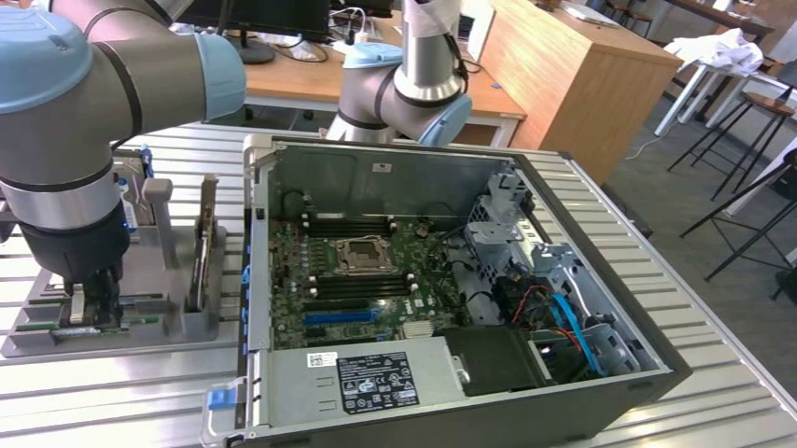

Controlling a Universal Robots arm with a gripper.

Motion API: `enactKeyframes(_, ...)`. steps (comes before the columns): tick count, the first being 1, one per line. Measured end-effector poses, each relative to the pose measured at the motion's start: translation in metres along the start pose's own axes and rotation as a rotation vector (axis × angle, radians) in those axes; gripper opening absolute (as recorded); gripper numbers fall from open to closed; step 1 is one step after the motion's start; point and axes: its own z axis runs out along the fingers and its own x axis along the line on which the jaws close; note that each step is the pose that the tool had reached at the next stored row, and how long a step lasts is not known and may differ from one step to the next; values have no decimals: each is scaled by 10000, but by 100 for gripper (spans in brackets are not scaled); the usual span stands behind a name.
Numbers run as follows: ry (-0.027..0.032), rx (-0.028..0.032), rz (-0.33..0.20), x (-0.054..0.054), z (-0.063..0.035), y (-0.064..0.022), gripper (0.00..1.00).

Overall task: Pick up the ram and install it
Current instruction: 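Pick up the ram and move it above insertion slot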

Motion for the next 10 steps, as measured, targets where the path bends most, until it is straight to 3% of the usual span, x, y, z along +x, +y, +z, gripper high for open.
enactKeyframes(2,1,0,1,0,0,0,11)
enactKeyframes(10,1,0,1,0,0,0,11)
